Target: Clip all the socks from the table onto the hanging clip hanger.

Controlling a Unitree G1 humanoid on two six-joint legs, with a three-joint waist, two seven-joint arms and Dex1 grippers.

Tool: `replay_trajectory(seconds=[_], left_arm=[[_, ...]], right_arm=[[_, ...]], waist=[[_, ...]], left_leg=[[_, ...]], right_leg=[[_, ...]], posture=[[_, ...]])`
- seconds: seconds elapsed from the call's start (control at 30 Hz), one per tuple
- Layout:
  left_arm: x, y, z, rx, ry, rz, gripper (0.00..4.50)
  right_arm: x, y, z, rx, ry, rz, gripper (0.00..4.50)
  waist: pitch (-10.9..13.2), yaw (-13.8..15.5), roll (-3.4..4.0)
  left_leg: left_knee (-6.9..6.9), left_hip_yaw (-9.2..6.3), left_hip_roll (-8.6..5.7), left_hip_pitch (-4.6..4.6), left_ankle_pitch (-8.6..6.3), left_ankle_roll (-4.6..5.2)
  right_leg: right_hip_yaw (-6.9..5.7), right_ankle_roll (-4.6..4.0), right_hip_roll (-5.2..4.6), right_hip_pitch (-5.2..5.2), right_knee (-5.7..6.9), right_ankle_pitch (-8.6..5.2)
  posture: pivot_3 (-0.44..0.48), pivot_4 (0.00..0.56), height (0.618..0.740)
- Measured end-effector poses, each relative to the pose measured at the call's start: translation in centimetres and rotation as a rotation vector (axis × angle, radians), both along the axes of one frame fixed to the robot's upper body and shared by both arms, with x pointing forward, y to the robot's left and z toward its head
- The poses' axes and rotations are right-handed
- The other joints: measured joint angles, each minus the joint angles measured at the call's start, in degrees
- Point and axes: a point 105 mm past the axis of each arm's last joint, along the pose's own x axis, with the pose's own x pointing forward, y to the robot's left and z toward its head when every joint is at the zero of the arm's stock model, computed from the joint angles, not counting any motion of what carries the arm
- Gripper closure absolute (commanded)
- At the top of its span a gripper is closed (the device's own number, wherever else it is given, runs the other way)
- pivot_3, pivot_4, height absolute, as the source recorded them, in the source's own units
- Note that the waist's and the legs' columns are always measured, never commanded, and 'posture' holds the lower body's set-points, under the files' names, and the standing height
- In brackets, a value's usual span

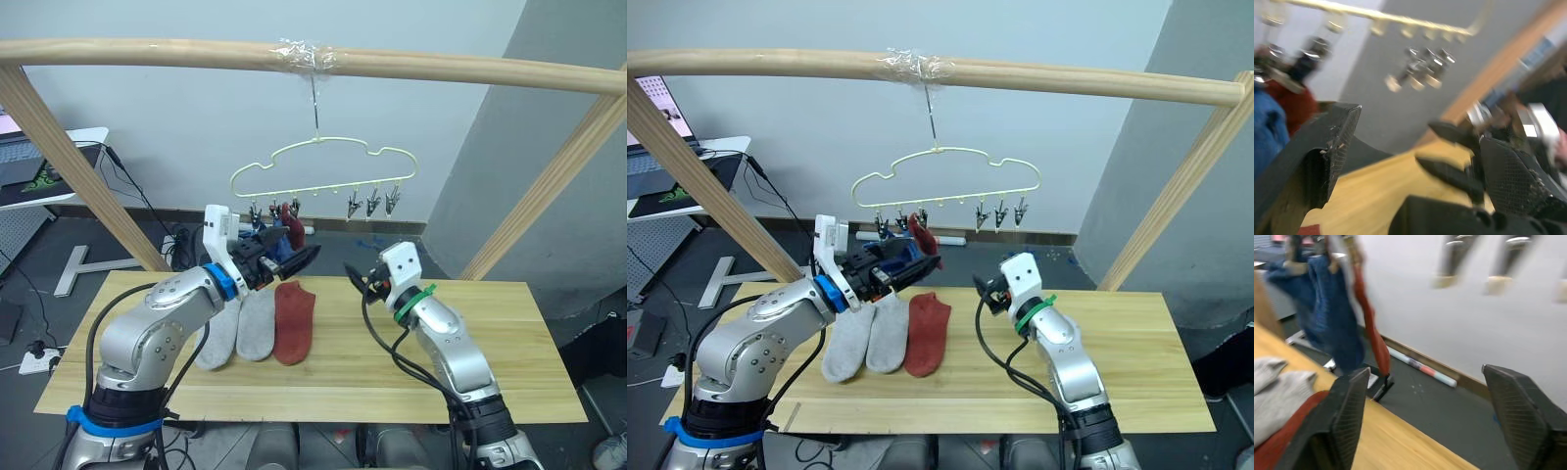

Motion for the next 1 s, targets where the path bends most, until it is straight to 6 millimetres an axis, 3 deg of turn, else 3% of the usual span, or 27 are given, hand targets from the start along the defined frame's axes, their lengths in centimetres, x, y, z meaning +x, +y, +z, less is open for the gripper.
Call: replay_trajectory(seconds=[0.13, 0.33, 1.0], left_arm=[[0.5, 2.5, -2.1, 0.068, -0.047, 0.057, 0.00], [1.7, 2.6, 0.1, 0.032, -0.152, 0.088, 0.00], [1.1, 1.4, 1.4, 0.035, -0.211, 0.035, 0.00]], right_arm=[[0.1, 0.1, 3.1, 0.042, -0.076, -0.068, 2.61], [0.0, 1.2, 4.0, 0.044, -0.100, -0.065, 2.61], [2.7, 2.7, 4.4, 0.126, -0.031, -0.092, 2.61]], waist=[[0.07, -0.53, 0.10], [0.06, -0.36, 0.09], [0.07, -0.58, 0.10]], left_leg=[[-0.06, -0.09, 0.05, -0.05, 0.00, 0.00], [-0.03, 0.02, -0.04, -0.12, 0.00, 0.01], [-0.05, -0.09, 0.03, -0.11, 0.00, 0.01]], right_leg=[[-0.09, -0.08, 0.05, -0.07, 0.01, -0.04], [-0.01, -0.03, -0.02, -0.06, -0.06, -0.03], [-0.09, -0.03, 0.04, -0.07, -0.01, -0.03]], posture=[[0.174, 0.140, 0.740], [0.166, 0.137, 0.740], [0.189, 0.134, 0.740]])
